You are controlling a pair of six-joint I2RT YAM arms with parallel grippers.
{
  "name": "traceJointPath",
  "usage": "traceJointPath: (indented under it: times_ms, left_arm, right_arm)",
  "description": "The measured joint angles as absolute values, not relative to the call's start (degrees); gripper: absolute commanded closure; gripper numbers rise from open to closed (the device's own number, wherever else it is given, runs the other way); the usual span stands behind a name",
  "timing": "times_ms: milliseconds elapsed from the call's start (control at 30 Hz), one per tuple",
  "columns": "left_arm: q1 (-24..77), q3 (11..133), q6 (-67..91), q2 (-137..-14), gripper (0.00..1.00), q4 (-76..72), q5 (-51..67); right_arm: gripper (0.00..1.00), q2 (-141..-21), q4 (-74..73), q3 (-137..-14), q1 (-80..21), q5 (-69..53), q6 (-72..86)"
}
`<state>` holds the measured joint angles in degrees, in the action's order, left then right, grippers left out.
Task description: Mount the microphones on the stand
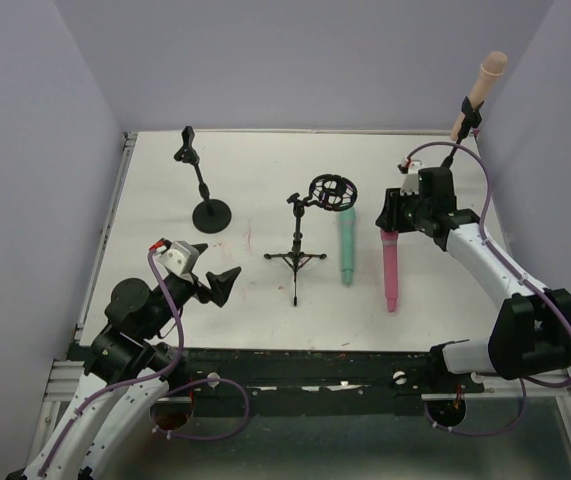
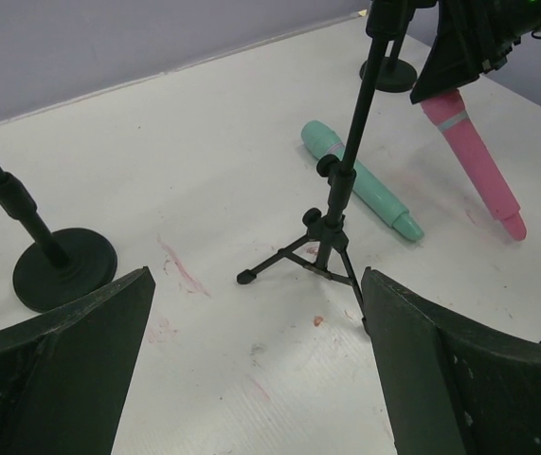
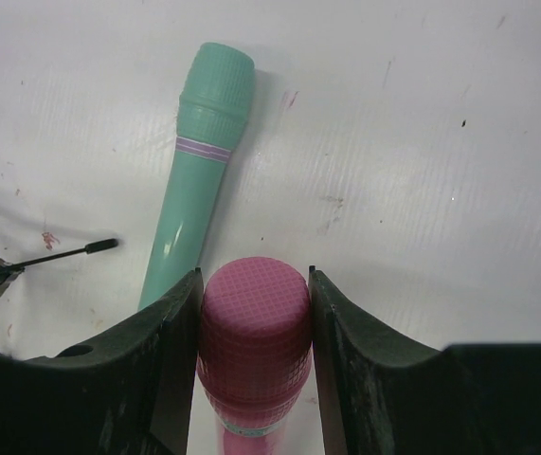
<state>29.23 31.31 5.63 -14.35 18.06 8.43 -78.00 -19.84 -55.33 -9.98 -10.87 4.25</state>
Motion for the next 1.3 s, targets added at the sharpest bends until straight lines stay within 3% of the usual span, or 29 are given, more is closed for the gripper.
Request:
traceJointPath:
  times_ms: [467,967,1300]
  left_arm:
    - [28.82,31.18,5.93,-14.35,0.02,17.32,10.02]
    - [28.49,30.81,6.85,-14.35,0.02,15.64,10.13]
    - [28.49,30.61,9.80,-15.66,0.02,14.13,10.46]
  right_arm:
    - [0.66,-76.34,-22.24,-66.76,-5.21,-13.41,4.25]
    - [0.70,-79.02,-23.35,-102.06,-4.99,-25.58,8.75]
    - [0.71,-89.08,-22.39,-115.52,-11.09,-31.00,14.48]
